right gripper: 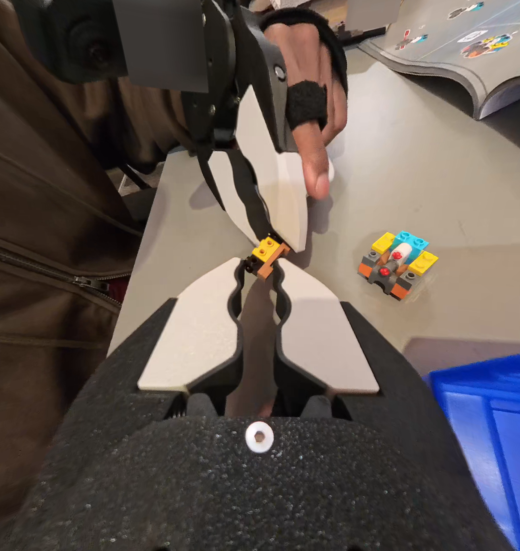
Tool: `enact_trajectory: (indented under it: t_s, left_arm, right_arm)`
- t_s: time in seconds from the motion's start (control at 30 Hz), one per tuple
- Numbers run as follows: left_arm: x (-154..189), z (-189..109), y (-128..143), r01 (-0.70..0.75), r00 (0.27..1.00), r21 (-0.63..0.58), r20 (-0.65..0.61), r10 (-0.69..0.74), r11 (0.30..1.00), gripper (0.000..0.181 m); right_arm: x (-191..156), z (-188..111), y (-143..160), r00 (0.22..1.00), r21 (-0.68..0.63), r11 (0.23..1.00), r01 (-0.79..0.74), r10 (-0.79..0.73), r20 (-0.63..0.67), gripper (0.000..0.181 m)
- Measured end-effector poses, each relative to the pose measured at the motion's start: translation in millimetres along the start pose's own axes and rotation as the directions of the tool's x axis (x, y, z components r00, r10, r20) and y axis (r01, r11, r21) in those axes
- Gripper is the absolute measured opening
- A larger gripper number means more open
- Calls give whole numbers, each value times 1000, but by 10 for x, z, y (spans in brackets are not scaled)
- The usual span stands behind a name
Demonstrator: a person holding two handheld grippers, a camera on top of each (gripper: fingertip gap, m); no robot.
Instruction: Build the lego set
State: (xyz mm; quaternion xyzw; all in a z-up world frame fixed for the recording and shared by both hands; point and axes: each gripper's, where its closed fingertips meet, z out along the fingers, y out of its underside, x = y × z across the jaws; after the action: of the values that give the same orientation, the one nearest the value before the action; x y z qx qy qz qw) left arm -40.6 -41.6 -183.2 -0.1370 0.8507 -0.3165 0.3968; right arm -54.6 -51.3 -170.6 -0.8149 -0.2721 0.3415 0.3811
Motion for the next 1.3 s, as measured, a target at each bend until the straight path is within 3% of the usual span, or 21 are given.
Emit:
enact_trajectory:
  t_s: [0.17,0.33,0.53,0.7,0.83,1.03,1.3]
  left_arm:
    - [-40,-55,2,250,966,12,-72,-249,968,14]
    - [-121,-146,-134,499,861,93,-165,-480,862,11]
    - [-143,-170,-227,603,791,139,-230,-566,786,11]
    - [-185,-175,-211,622,779,147,-213,-589,769,12]
    - [-50,-213,-59,598,782,3,-224,-582,802,30]
    - [346,-188,124,408,844,-236,-273,-463,882,31]
    - [484,-111,126,362,847,-266,-307,-434,893,16]
  right_arm:
    - [100,-64,-159,979,71,984,161,-150,-135,28]
    - [71,-140,-348,907,125,920,371,-329,-263,34]
    - [59,-109,-361,843,76,879,470,-422,-334,25]
    - [66,-107,-370,850,88,886,456,-404,-337,10]
    - [140,-143,-361,861,79,906,416,-364,-355,10]
    - [180,-122,-325,860,47,917,396,-353,-368,10]
    - [191,-105,-305,859,30,920,390,-352,-372,10]
